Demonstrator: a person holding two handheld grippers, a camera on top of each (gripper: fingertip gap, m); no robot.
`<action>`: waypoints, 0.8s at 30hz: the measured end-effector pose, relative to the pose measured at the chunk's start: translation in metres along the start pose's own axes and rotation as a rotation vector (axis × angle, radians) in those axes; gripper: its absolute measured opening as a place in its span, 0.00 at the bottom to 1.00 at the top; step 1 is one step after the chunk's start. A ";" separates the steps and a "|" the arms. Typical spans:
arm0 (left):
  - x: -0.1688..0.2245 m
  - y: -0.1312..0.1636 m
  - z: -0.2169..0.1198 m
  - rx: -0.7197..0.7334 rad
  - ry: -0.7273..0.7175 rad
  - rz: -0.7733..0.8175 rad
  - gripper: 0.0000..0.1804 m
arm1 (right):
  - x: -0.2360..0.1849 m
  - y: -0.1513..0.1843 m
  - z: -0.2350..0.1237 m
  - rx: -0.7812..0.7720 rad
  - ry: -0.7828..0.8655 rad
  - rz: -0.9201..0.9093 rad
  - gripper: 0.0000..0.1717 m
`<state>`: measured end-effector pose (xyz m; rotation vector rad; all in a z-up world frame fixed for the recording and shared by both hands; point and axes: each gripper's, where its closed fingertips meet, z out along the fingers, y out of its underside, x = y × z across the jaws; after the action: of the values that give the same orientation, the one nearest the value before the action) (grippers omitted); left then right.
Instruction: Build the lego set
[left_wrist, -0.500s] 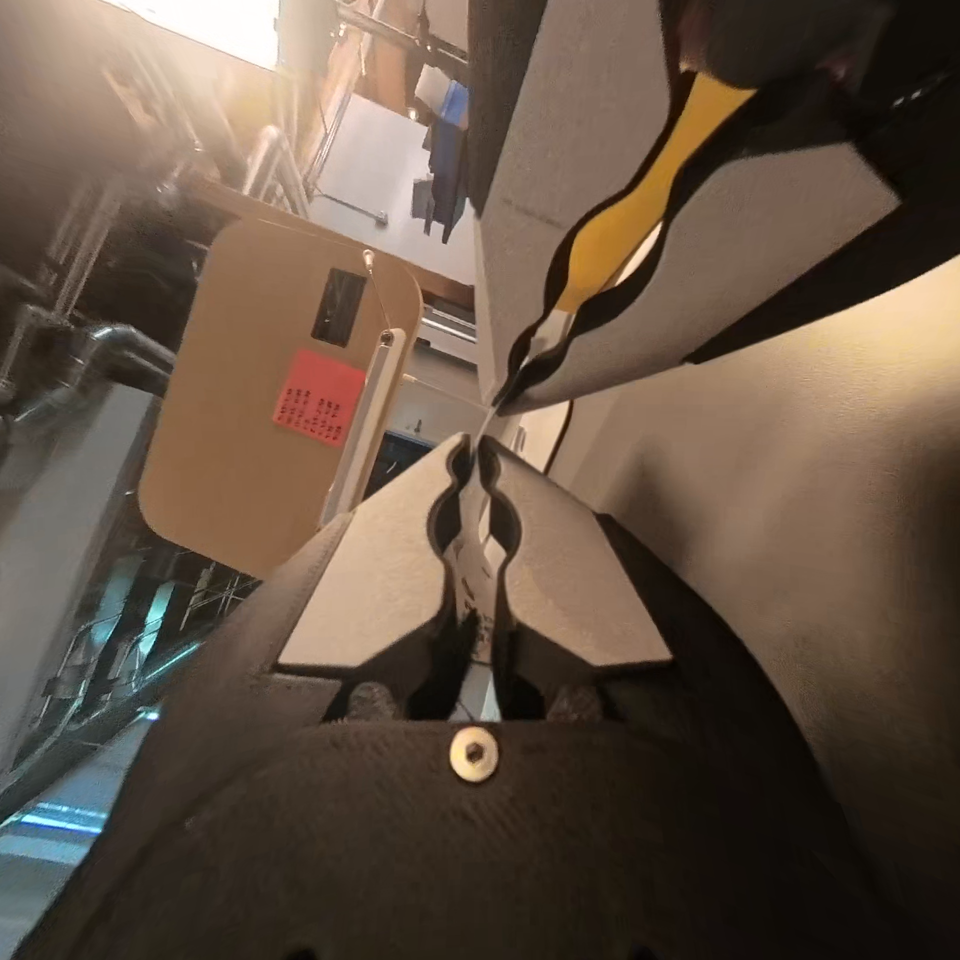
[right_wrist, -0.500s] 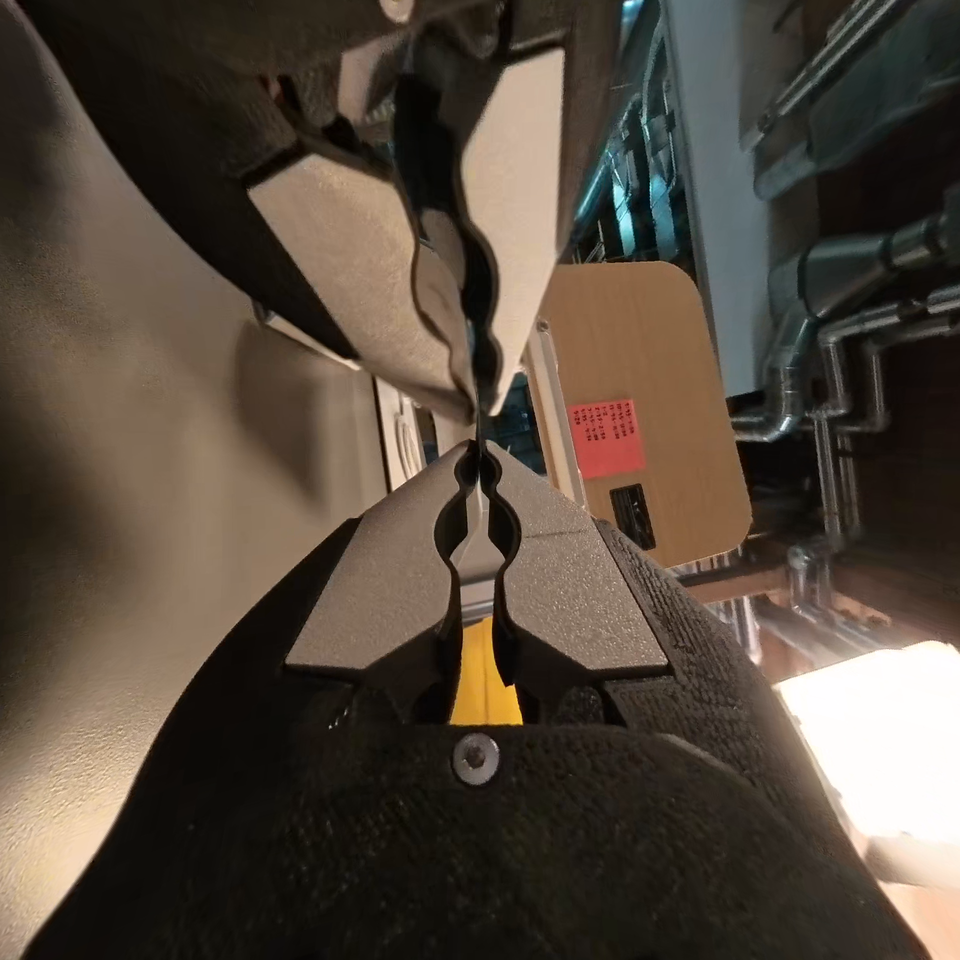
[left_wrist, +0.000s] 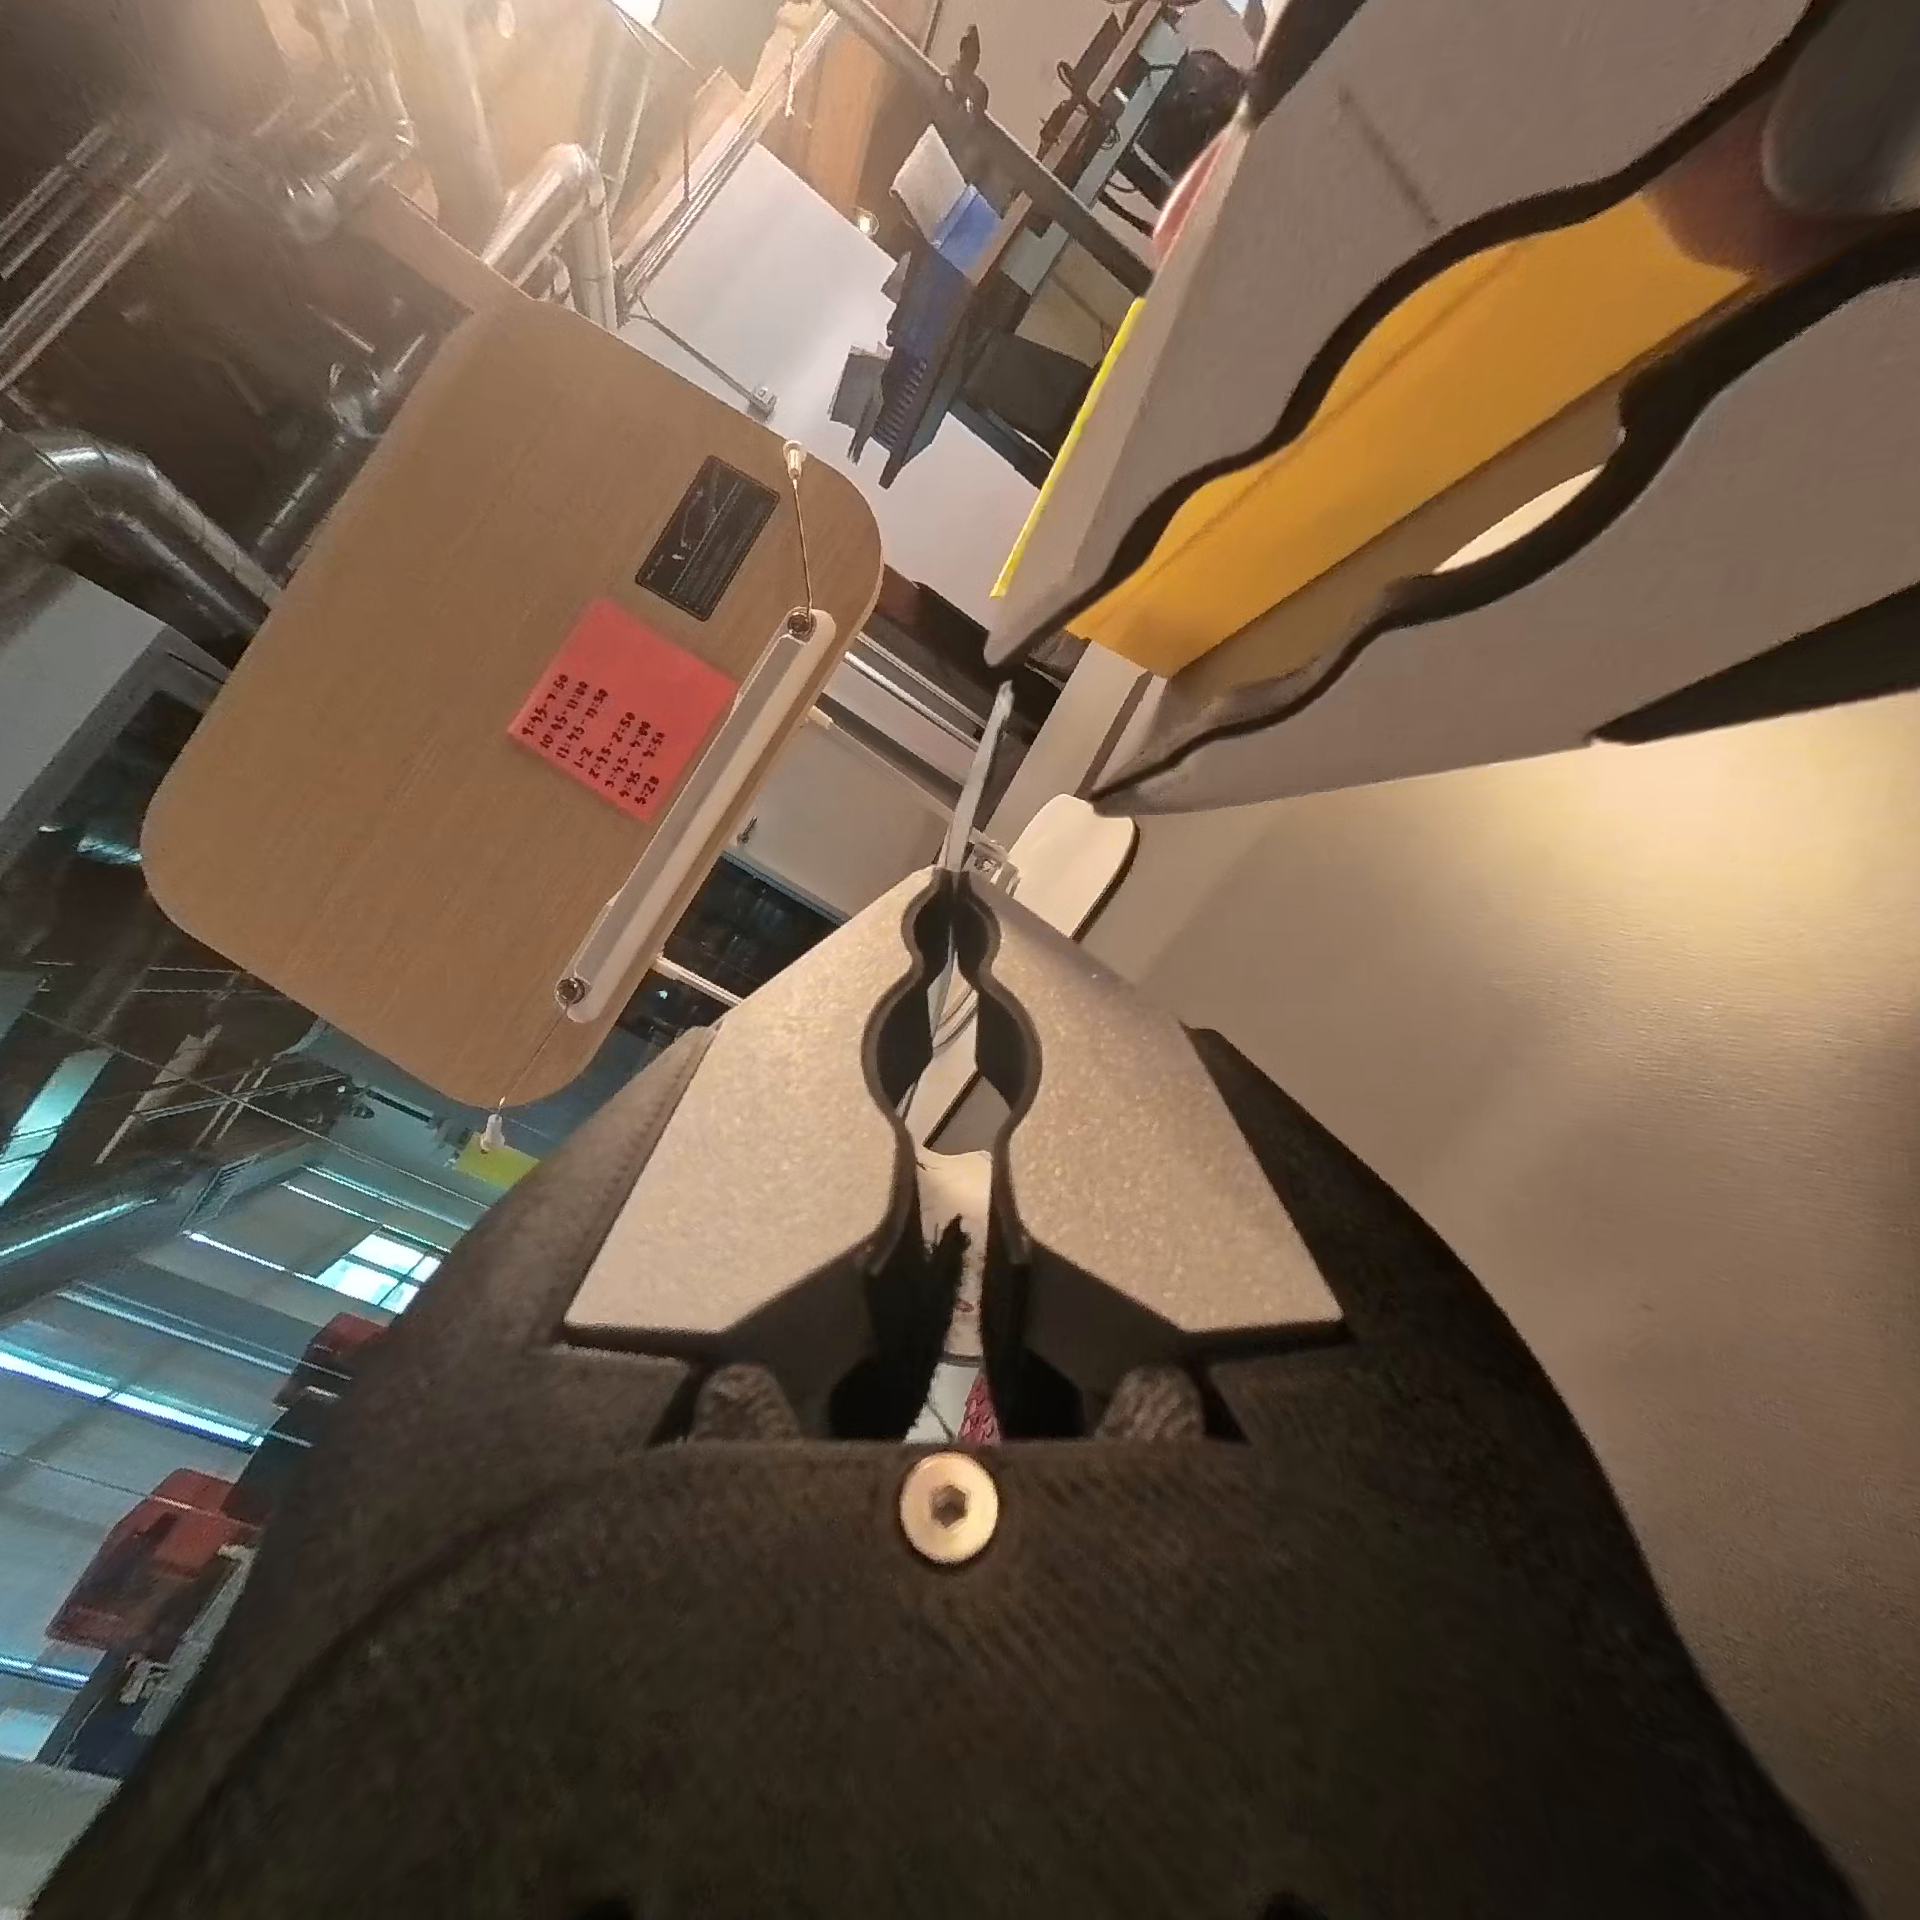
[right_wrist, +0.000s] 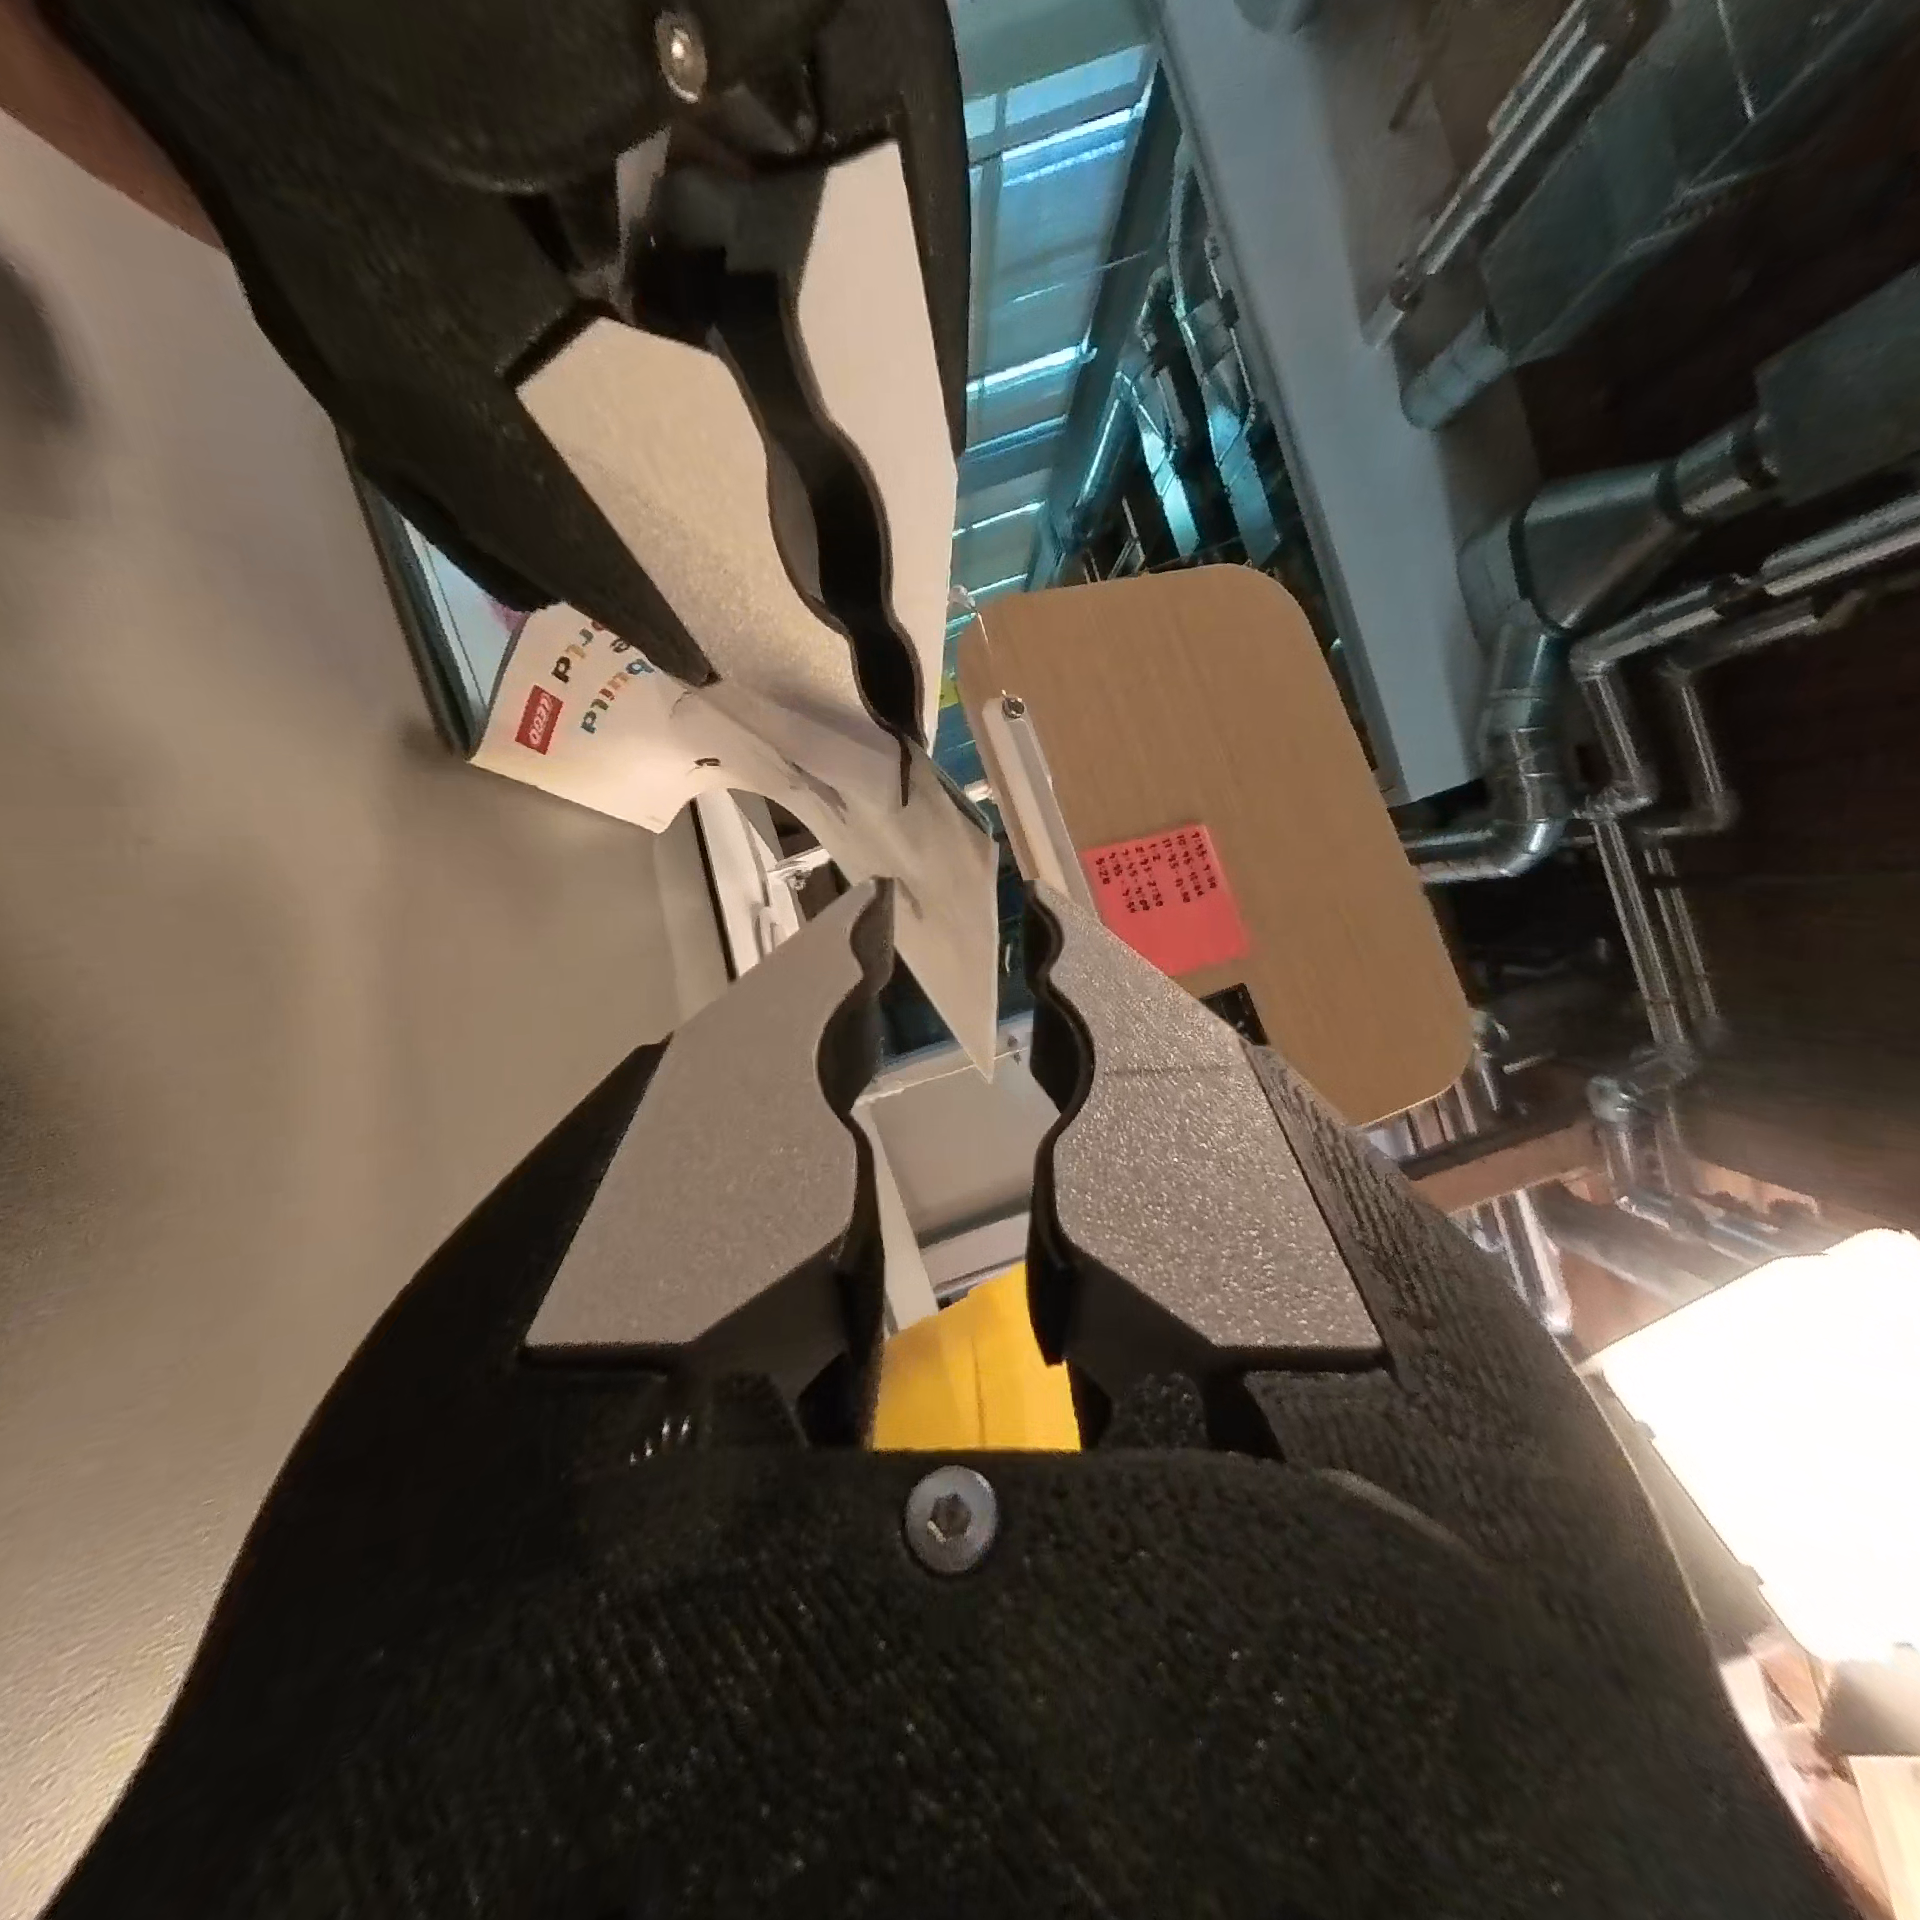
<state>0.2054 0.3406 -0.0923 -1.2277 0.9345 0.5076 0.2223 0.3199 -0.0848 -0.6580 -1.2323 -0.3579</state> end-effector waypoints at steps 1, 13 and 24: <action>0.000 0.000 0.000 0.001 0.001 0.001 0.00 | -0.001 -0.001 0.000 0.004 -0.003 -0.005 0.12; 0.001 0.001 0.000 -0.002 0.013 -0.019 0.00 | -0.006 -0.007 -0.001 0.026 -0.030 -0.026 0.07; 0.008 0.000 0.000 0.003 0.042 0.011 0.00 | -0.011 -0.005 0.000 0.015 -0.049 -0.057 0.03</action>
<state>0.2100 0.3391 -0.0989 -1.2353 0.9783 0.4909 0.2159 0.3149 -0.0939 -0.6227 -1.3014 -0.3814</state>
